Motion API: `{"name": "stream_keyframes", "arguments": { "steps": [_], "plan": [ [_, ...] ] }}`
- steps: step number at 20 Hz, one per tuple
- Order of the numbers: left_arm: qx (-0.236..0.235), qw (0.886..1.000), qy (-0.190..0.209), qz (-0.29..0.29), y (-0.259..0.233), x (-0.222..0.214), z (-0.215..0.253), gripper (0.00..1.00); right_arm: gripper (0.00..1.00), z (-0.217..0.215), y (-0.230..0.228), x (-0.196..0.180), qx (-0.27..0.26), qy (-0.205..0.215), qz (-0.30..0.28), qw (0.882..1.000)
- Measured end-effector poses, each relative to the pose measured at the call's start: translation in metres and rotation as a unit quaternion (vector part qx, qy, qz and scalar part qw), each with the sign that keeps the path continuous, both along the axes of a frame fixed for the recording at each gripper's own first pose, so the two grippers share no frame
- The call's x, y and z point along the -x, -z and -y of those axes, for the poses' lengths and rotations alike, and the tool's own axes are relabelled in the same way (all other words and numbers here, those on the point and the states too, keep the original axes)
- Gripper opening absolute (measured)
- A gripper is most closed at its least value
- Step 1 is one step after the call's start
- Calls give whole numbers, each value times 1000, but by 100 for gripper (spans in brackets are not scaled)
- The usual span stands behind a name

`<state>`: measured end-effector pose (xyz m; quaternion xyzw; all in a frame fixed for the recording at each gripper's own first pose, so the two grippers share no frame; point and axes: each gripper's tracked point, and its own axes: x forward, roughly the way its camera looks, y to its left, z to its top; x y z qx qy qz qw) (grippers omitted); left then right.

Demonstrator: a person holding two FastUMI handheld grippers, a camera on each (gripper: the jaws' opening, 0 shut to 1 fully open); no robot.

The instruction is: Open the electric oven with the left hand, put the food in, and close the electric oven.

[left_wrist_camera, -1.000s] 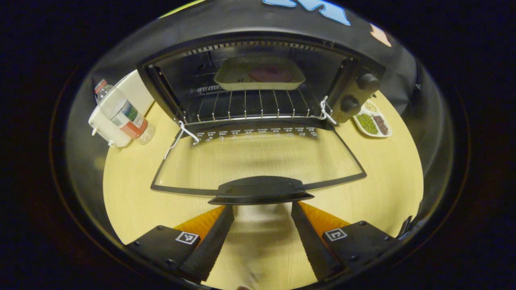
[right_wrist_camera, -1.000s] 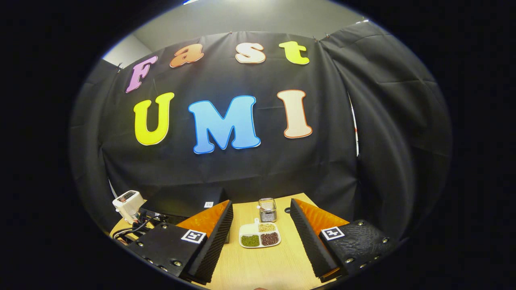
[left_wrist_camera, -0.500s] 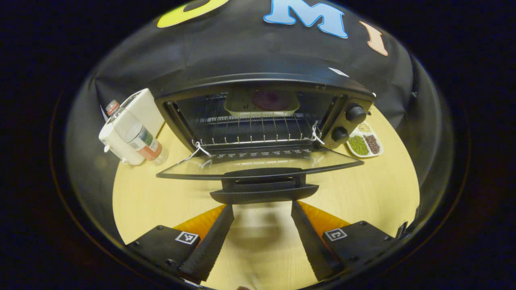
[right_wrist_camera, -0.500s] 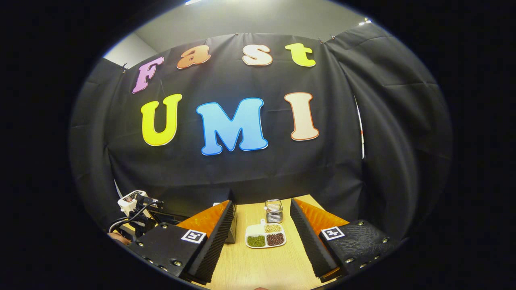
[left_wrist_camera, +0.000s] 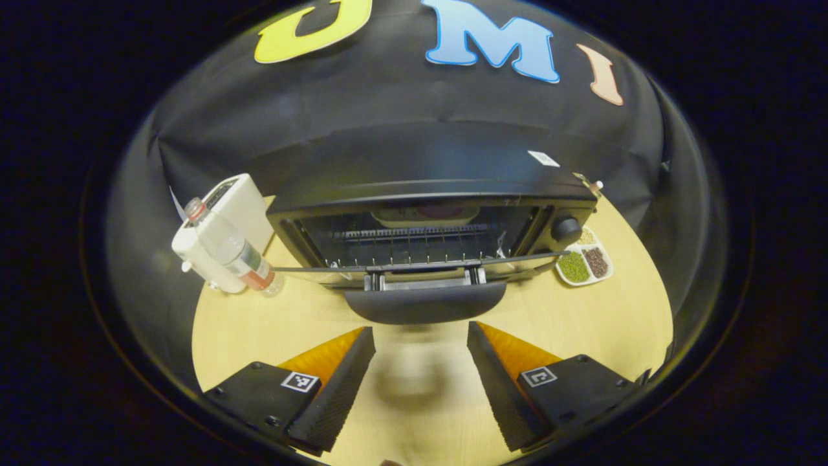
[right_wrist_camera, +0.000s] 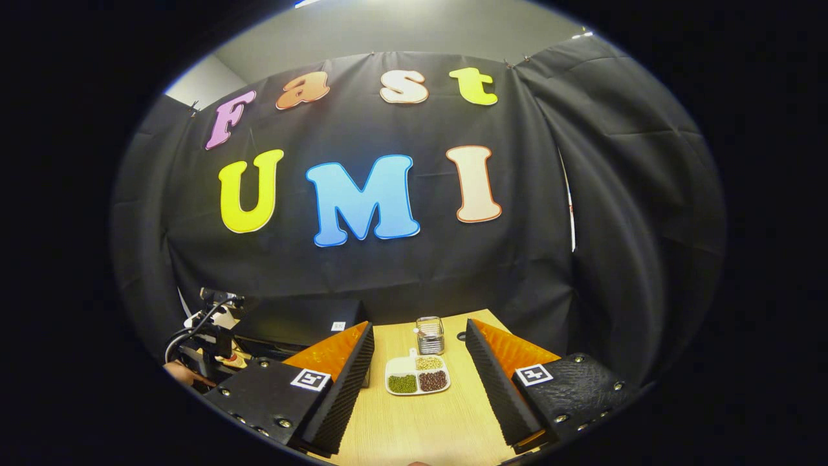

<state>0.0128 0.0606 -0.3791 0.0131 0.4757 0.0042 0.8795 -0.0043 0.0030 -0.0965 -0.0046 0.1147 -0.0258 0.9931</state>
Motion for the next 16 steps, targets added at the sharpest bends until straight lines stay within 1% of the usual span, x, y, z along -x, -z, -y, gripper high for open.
{"name": "stream_keyframes", "arguments": {
  "steps": [3,4,5,6,7,8,10,11,13,14,15,16],
  "plan": [
    [1,999,-2,38,-26,-7,5,98,88,-1,0,1,1,-10,0,1000],
    [5,998,-4,58,-40,-7,8,100,88,0,0,1,2,-14,1,1000],
    [10,996,-7,84,-56,-10,11,100,88,0,-2,0,3,-17,2,1000],
    [17,993,-11,116,-77,-10,17,98,88,-1,-3,-1,2,-22,4,1000],
    [22,988,-15,155,-102,-12,22,98,88,-1,-6,-2,1,-27,7,1000],
    [29,980,-17,197,-130,-13,30,98,88,-2,-11,-4,0,-30,12,999],
    [34,960,-16,279,-191,-8,40,97,89,-5,-22,-6,0,-37,23,999],
    [30,949,-15,313,-220,-3,41,100,89,-7,-30,-7,-1,-38,30,999],
    [15,931,-26,364,-268,13,41,98,89,-12,-47,-6,-8,-41,46,998],
    [8,921,-27,389,-292,20,42,97,86,-15,-54,-6,-10,-42,54,998],
    [5,912,-24,410,-312,26,45,98,93,-18,-61,-6,-11,-43,62,997],
    [4,904,-17,427,-329,30,50,99,93,-23,-67,-5,-14,-47,69,996]
  ]
}}
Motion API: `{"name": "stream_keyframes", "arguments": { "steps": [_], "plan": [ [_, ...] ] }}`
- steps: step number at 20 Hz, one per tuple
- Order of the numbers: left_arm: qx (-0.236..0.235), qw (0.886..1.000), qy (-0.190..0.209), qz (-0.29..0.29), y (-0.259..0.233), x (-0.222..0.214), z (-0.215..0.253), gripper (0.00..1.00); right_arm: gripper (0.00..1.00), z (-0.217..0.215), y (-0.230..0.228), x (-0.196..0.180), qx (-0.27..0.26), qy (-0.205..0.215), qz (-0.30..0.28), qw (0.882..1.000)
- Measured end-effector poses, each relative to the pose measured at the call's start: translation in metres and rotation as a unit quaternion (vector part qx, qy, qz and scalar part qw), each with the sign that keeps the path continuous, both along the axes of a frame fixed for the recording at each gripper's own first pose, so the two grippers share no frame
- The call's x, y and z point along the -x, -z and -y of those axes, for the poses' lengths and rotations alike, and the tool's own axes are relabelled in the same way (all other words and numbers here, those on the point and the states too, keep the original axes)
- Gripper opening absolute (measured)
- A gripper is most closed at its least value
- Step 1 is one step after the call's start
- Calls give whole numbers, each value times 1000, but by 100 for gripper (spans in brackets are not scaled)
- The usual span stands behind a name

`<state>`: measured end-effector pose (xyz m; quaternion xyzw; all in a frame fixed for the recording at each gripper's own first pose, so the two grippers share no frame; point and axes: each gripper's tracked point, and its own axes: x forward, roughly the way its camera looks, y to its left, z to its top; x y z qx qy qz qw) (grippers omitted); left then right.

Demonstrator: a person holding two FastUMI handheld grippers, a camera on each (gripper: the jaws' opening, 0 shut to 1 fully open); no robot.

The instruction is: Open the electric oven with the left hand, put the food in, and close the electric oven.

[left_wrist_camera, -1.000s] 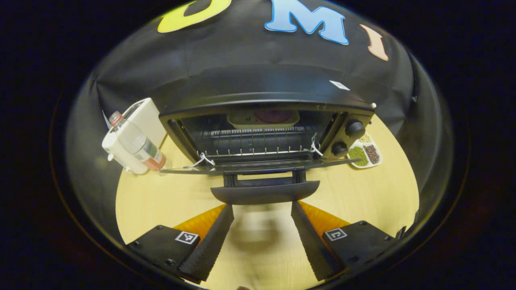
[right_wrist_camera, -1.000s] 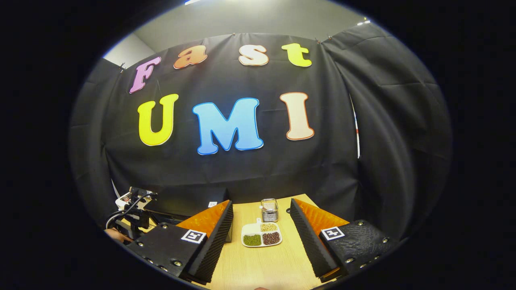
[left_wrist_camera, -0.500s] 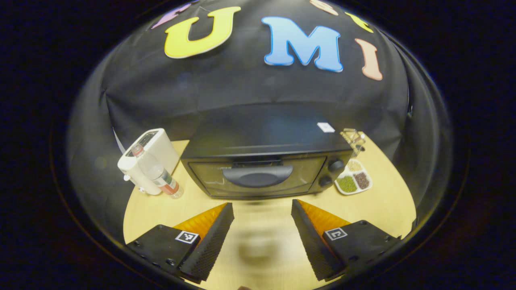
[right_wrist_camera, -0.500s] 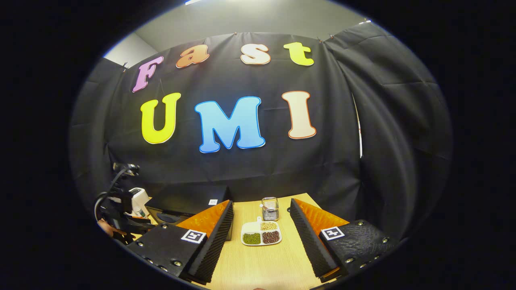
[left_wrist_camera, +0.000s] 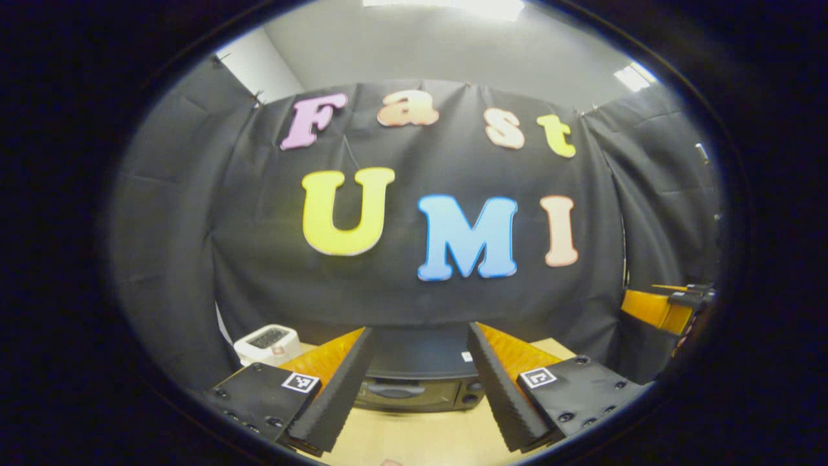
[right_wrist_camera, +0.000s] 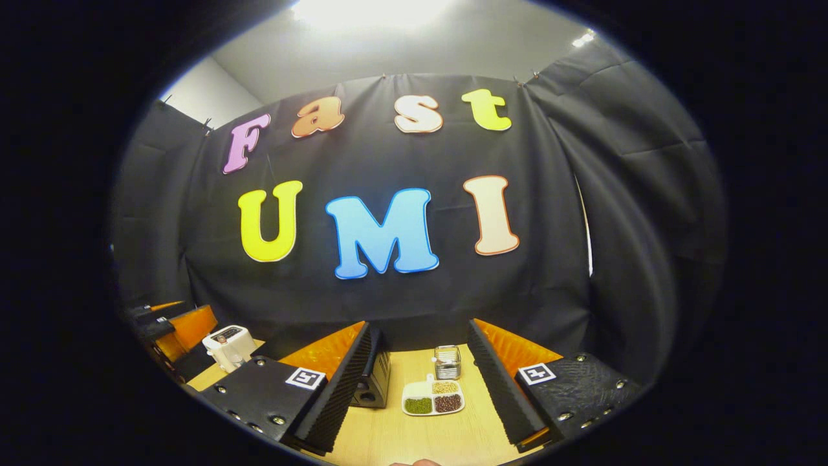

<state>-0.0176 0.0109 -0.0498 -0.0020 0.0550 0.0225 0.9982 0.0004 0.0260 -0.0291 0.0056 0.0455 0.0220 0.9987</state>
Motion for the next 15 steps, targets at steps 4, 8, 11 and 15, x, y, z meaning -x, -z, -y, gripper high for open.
{"name": "stream_keyframes", "arguments": {
  "steps": [4,8,11,15],
  "plan": [
    [6,999,13,36,-41,12,2,100,93,-16,-20,6,-3,-11,22,1000],
    [21,999,11,38,-41,15,-15,92,93,-31,-27,12,0,-11,32,999],
    [18,999,15,36,-42,17,-27,92,93,-42,-29,17,4,-7,35,999],
    [21,999,25,37,-44,16,-43,92,93,-57,-29,23,3,0,36,999]
  ]
}}
